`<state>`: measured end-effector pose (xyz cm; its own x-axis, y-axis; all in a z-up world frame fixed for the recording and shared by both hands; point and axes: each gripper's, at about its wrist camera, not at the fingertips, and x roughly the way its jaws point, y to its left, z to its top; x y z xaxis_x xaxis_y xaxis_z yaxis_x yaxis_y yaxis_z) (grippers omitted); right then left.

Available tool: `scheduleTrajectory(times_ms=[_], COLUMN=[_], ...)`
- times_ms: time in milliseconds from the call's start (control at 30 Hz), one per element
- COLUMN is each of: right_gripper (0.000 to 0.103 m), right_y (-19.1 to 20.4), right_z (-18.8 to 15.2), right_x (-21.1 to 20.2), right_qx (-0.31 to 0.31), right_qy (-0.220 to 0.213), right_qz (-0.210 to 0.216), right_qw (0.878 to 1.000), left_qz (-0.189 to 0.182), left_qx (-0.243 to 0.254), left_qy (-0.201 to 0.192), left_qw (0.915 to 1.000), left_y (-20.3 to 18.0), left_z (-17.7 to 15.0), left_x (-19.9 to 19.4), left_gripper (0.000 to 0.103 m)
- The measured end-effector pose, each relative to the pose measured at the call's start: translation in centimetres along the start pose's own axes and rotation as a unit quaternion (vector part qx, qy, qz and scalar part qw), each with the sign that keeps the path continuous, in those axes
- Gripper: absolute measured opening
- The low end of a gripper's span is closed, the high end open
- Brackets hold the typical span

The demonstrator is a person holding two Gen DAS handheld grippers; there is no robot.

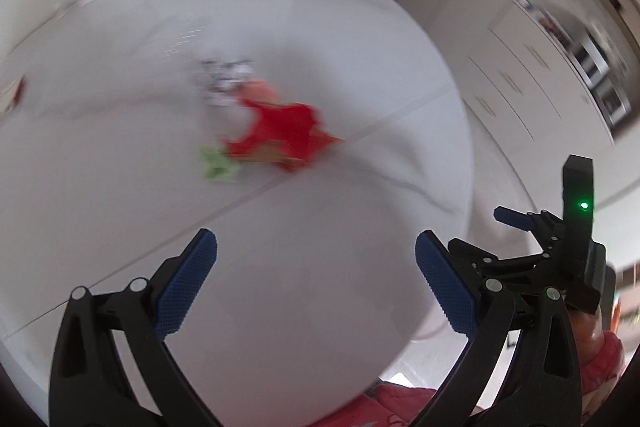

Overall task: Collect trash
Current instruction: 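Move both open tools back to the table, then grasp the red paper with brown cardboard with the right tool while the left tool grasps the green paper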

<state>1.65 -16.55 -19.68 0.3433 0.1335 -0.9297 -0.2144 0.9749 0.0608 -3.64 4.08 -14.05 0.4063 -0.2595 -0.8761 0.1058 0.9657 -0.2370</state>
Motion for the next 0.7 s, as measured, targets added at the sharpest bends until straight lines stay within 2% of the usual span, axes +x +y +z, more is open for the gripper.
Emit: scheduleTrajectory(times_ms=[167,200,367,500,633,700], right_gripper=[0.101,0.101,0.101,0.101,0.101,0.1], right_y=[5.5,6.6,11.9,14.8,16.3,16.5], right_z=[4.8,5.6,9.5,11.2,12.2,12.4], right_x=[0.7,0.9,2.5,4.7,7.2,7.5], right_qx=[-0.066,-0.08,-0.164,-0.228,-0.277,-0.293], right_qy=[-0.009,-0.011,-0.013,0.0,0.019,0.018], right_qz=[0.016,0.02,0.023,0.01,-0.016,-0.014], right_qw=[0.998,0.997,0.986,0.974,0.961,0.956], left_qz=[0.013,0.014,0.02,0.02,0.02,0.019], left_qx=[-0.058,-0.064,-0.087,-0.096,-0.092,-0.086], left_qy=[-0.005,-0.005,-0.002,0.007,0.016,0.019], left_qw=[0.9982,0.9979,0.996,0.9952,0.9954,0.9959], left_y=[5.5,6.3,9.8,11.4,11.9,12.0], left_z=[0.4,1.3,1.6,1.3,1.4,1.6], left_x=[-0.3,-0.1,0.4,1.3,2.3,2.8], left_gripper=[0.095,0.095,0.095,0.095,0.095,0.095])
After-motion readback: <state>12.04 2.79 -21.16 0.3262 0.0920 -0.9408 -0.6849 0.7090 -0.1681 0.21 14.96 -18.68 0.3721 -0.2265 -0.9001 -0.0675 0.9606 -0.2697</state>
